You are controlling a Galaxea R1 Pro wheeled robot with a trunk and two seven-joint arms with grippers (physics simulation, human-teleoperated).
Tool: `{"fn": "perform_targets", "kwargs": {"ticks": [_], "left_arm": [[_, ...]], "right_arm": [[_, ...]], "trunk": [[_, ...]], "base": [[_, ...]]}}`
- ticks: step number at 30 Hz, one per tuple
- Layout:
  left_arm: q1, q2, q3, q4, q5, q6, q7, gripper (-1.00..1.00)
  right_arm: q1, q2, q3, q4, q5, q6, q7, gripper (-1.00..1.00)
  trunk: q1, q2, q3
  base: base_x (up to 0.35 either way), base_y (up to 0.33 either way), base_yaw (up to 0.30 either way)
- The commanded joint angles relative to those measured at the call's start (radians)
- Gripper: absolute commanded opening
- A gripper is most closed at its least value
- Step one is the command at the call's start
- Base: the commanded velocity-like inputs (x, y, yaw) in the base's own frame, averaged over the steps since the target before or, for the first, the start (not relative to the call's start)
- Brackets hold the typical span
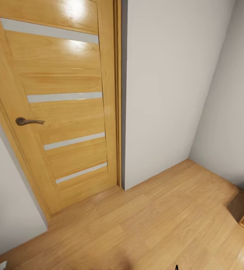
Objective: In the bedroom, organize the workspace by keeping the computer under the desk, ensuring the monitor is on the desk, placing the keyboard on the desk next to the monitor, placing the mouse on the desk next to the keyboard, moving the folder from the swivel chair onto the desk next to the mouse, stacking the notebook on top of the folder with the pen on top of the notebook, and positioning the swivel chair next to the desk.
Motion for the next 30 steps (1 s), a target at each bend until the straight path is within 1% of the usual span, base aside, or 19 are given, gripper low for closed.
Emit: {"fn": "perform_targets", "kwargs": {"ticks": [1, 3, 4, 8, 14, 19, 22, 30], "left_arm": [[-0.001, 0.0, -0.009, 0.0, 0.011, -0.005, 0.004, 1.0], [-0.001, 0.0, -0.009, 0.0, 0.011, -0.005, 0.004, 1.0], [-0.001, 0.0, -0.009, 0.0, 0.011, -0.005, 0.004, 1.0], [-0.001, 0.0, -0.009, 0.0, 0.011, -0.006, 0.004, 1.0], [-0.001, 0.0, -0.009, 0.0, 0.01, -0.011, 0.004, 1.0], [-0.001, 0.0, -0.009, 0.0, 0.01, -0.013, 0.004, 1.0], [-0.001, 0.0, -0.009, 0.0, 0.01, -0.014, 0.004, 1.0], [-0.001, 0.001, -0.009, 0.0, 0.01, -0.013, 0.004, 1.0]], "right_arm": [[0.001, 0.001, 0.009, 0.002, -0.001, -0.026, -0.007, 1.0], [0.005, 0.002, 0.009, 0.002, -0.001, -0.047, -0.008, 1.0], [0.015, 0.007, 0.009, 0.002, 0.0, -0.084, -0.008, 1.0], [0.022, 0.013, 0.01, 0.002, 0.002, -0.114, -0.008, 1.0], [0.046, 0.018, 0.01, 0.002, 0.005, -0.208, -0.008, 1.0], [0.062, 0.026, 0.01, 0.002, 0.005, -0.286, -0.008, 1.0], [0.066, 0.028, 0.01, 0.002, 0.005, -0.303, -0.008, 1.0], [0.068, 0.031, 0.01, 0.002, 0.005, -0.314, -0.008, 1.0]], "trunk": [[0.0, -0.001, -0.002], [0.0, -0.001, -0.004], [0.0, -0.001, -0.006], [0.0, -0.001, -0.01], [0.0, -0.001, -0.016], [0.0, -0.001, -0.022], [0.0, -0.001, -0.025], [0.0, -0.001, -0.033]], "base": [[0.005, -0.005, 0.202], [0.004, -0.004, 0.203], [0.001, -0.001, 0.207], [0.001, -0.001, 0.209], [0.0, -0.005, 0.211], [0.0, -0.152, 0.211], [0.0, -0.265, 0.211], [0.0, -0.297, 0.216]]}}
